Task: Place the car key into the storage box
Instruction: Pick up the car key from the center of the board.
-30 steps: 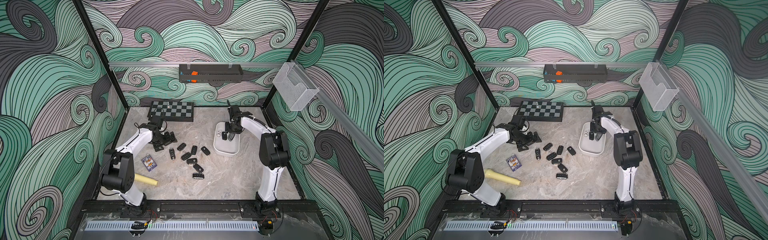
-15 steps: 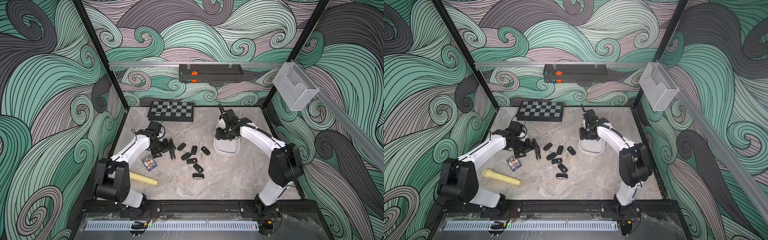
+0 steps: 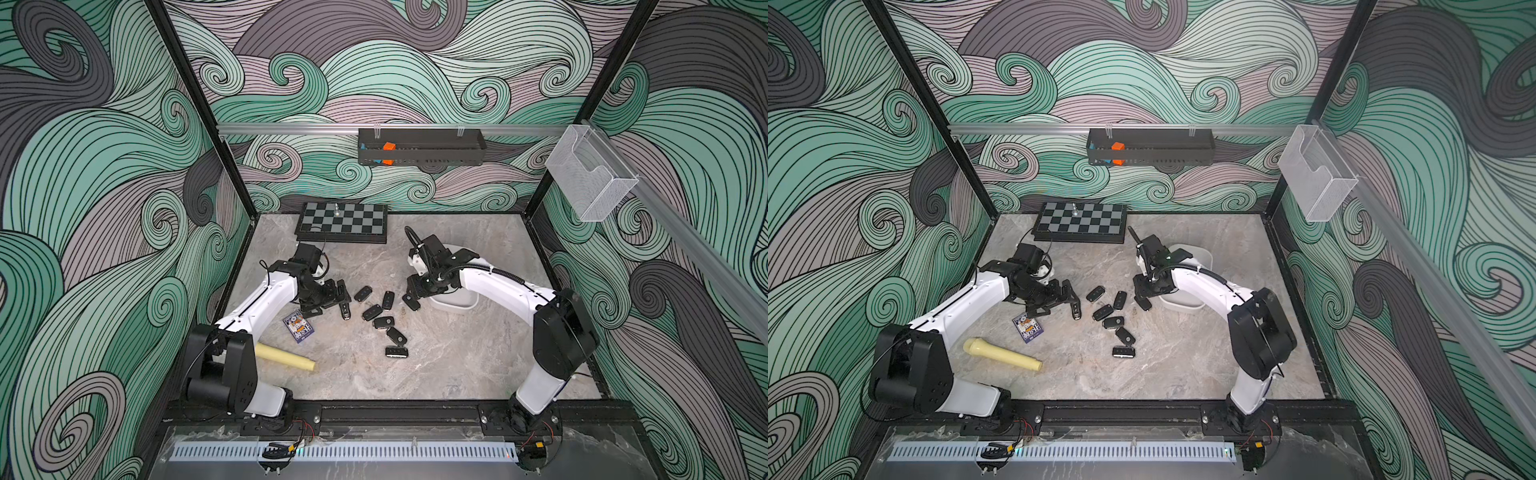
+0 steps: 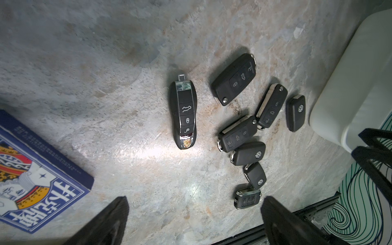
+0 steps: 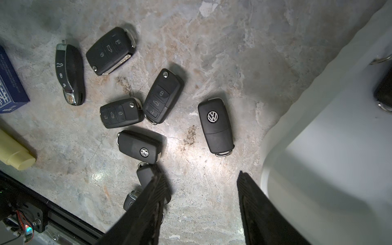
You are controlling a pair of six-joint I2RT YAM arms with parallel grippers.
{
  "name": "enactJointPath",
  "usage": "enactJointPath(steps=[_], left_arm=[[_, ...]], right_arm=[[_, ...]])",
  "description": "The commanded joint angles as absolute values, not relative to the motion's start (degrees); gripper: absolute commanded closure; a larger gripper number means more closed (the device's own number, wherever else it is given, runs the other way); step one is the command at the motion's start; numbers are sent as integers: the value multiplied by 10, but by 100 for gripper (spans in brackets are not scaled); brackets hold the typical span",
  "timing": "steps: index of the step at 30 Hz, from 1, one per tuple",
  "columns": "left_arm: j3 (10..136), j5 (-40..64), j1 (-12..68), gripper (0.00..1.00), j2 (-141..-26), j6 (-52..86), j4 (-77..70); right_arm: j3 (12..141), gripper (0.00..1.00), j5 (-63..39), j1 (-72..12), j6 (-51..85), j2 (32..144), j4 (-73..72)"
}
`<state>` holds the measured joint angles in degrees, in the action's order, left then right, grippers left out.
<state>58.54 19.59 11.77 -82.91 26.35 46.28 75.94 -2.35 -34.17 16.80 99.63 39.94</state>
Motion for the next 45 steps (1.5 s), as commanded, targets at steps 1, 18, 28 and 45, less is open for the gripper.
enactJointPath(steps=[1,18,28,45], left_arm=[[591,186,120,1,-827,256,470],[613,160,117,1,-856,237,491],[613,163,117,1,-855,230,490],[610,166,117,1,-850,229,493]], right_arm=[[774,44,-42,-346,149,1018,394],[854,43,28,-372,131,1147,417],[844,42,80,-385,117,1167,430],[809,43,74,-392,123,1184,430]])
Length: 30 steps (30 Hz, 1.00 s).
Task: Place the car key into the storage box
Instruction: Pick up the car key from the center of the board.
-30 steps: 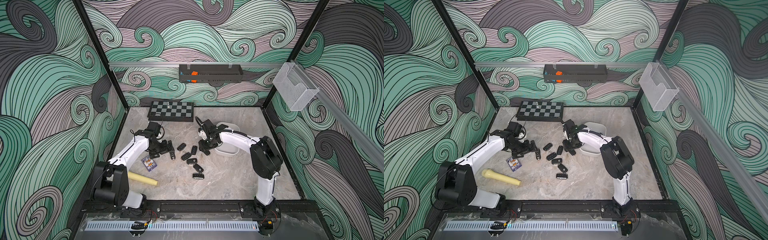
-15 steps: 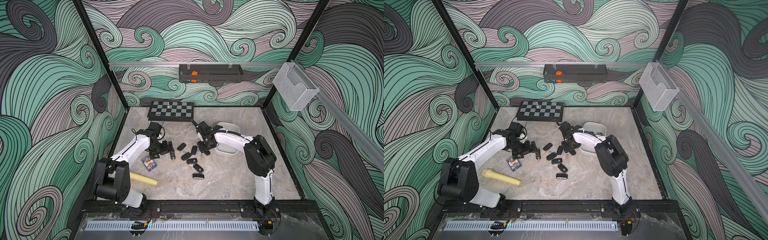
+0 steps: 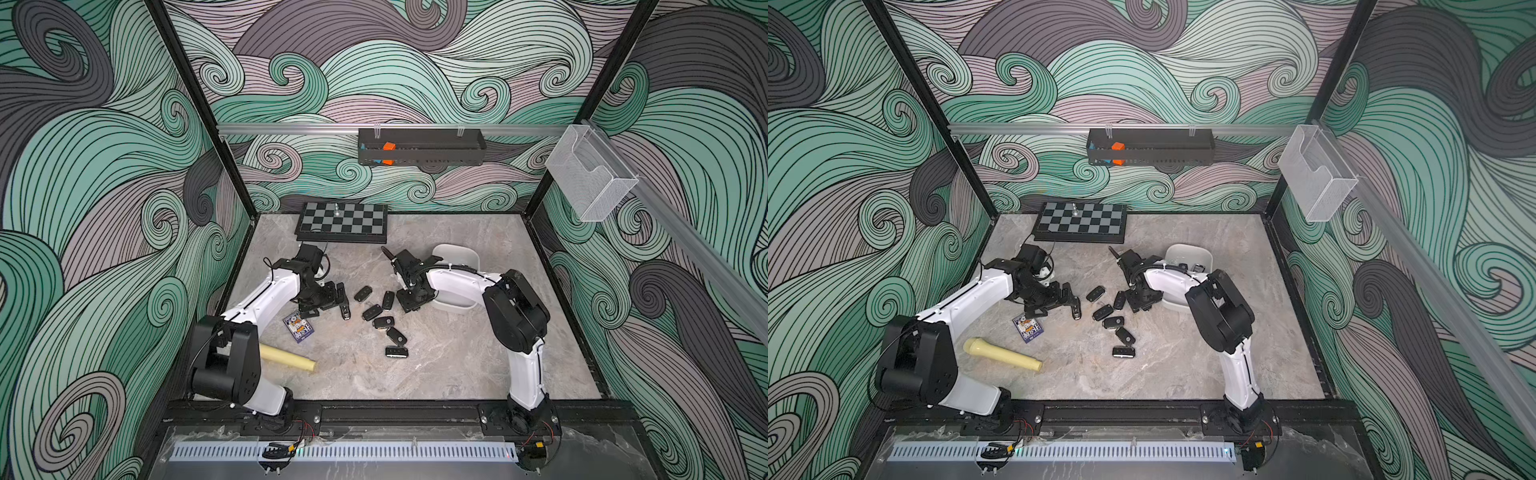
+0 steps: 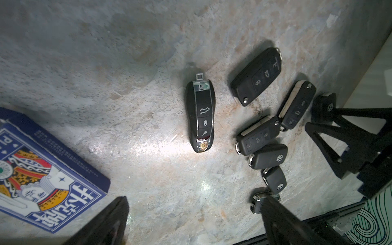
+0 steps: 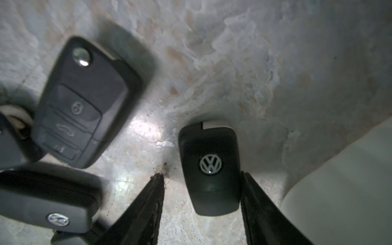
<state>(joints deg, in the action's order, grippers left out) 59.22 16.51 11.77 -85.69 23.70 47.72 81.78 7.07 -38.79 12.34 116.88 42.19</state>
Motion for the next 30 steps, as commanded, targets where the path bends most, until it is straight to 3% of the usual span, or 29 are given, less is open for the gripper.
enactJointPath(steps=[1,5,16,30], left_arm=[[609,166,117,1,-847,229,492],[606,161,117,1,-841,229,494],[602,161,117,1,-832,230,496],[610,193,117,1,-848,246,483]], right_arm=[[808,44,75,-393,124,1187,430],[808,45,79,-393,124,1202,430],[814,71,65,-393,132,1189,430],[858,75,4,-392,156,1085,431]])
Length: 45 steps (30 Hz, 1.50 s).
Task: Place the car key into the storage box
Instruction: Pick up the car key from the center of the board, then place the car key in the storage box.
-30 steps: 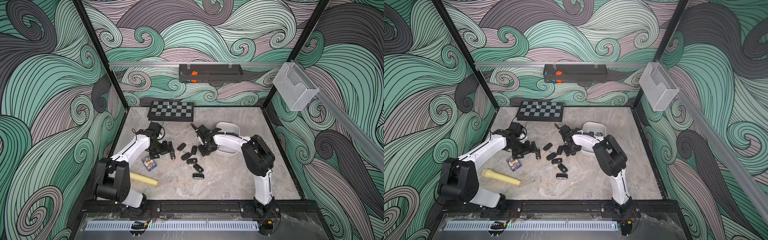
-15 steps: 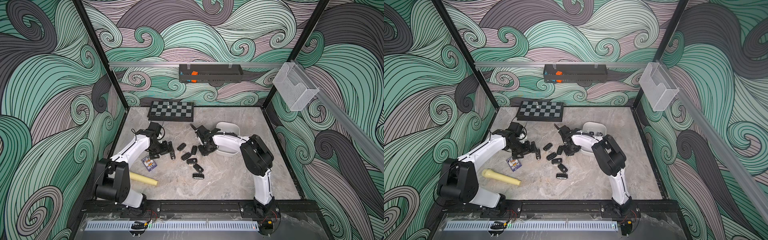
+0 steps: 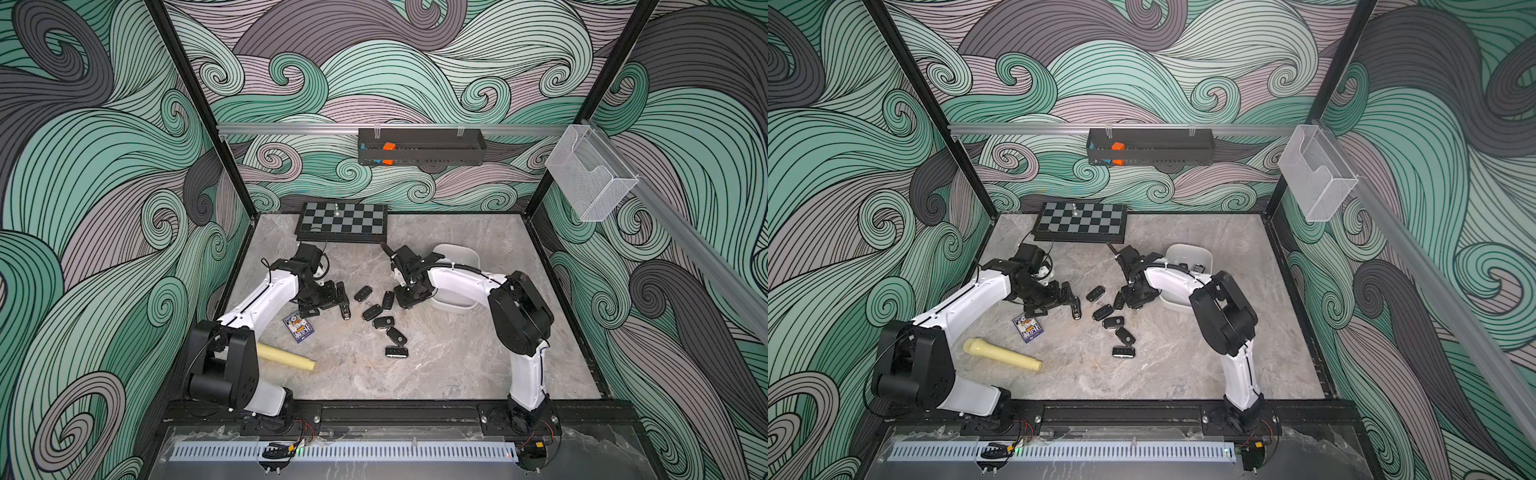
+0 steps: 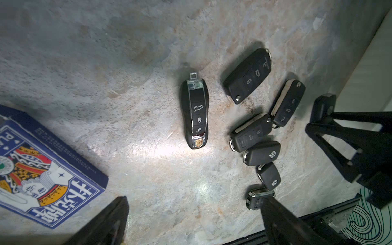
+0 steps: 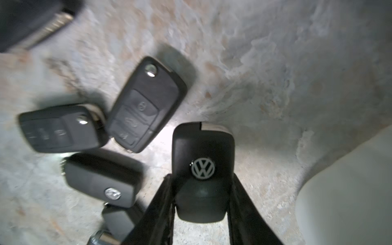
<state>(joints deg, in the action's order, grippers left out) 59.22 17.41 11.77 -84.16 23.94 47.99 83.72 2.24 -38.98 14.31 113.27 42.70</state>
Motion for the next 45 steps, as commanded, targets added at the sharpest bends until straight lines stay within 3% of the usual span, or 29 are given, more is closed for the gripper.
enactJointPath(steps=[1,20,30,45], left_arm=[[612,196,116,1,-853,248,481],[690,232,119,1,-951,293,446],[716,216,118,1,-965,296,452],[711,196,118,1,-965,294,460]], right_arm=[[858,75,7,-391,157,1075,433],[806,75,35,-275,145,973,433],[775,75,77,-233,176,1007,415],[732,75,-3,-218,235,1095,367]])
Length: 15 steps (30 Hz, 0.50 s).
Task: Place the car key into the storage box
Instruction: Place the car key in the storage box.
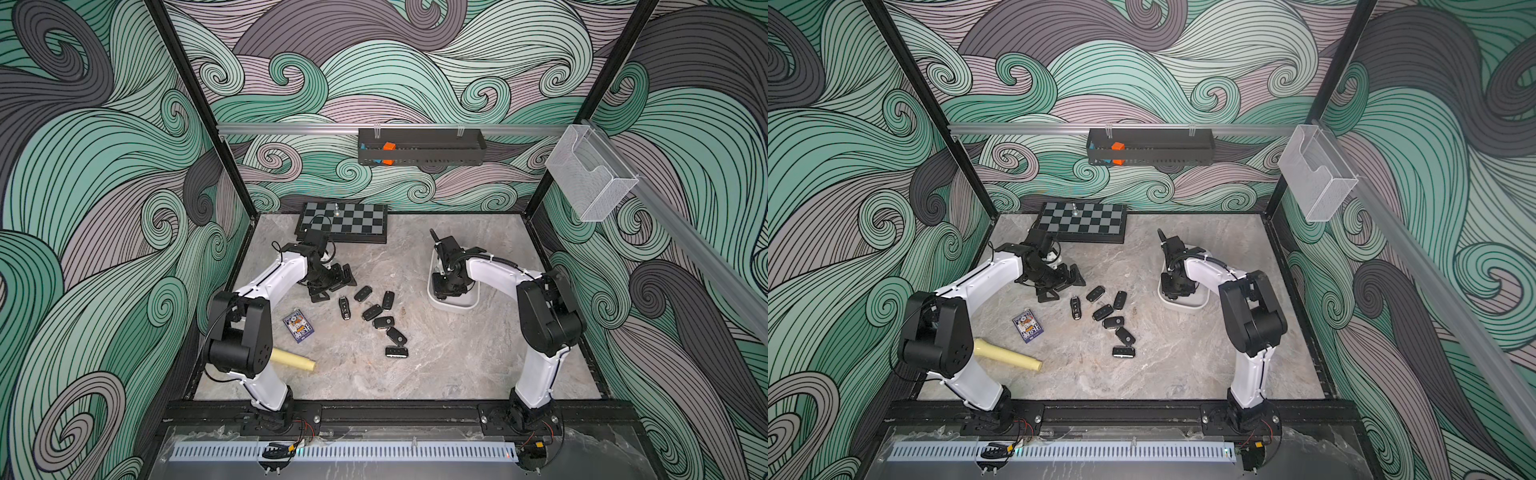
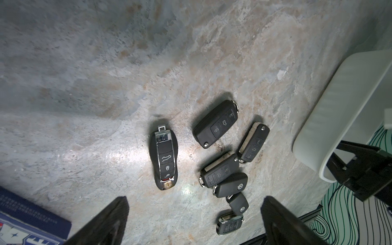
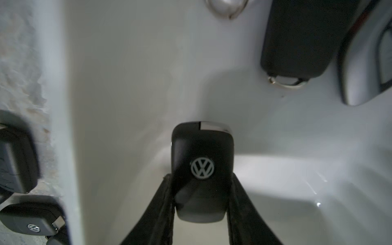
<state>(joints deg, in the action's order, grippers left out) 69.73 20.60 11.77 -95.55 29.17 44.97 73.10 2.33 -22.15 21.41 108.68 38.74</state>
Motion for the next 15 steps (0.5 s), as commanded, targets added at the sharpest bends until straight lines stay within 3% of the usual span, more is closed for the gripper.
enactJointPath(steps=[1,6,15], left_arm=[[709,195,119,1,-964,295,460],[694,195,118,1,-958,300,454],[679,187,119,1,-949,303,456]], right_arm=[[735,74,-4,-219,234,1100,367],[748,70,-14,-218,234,1120,367],[747,48,-9,-207,226,1081,367]])
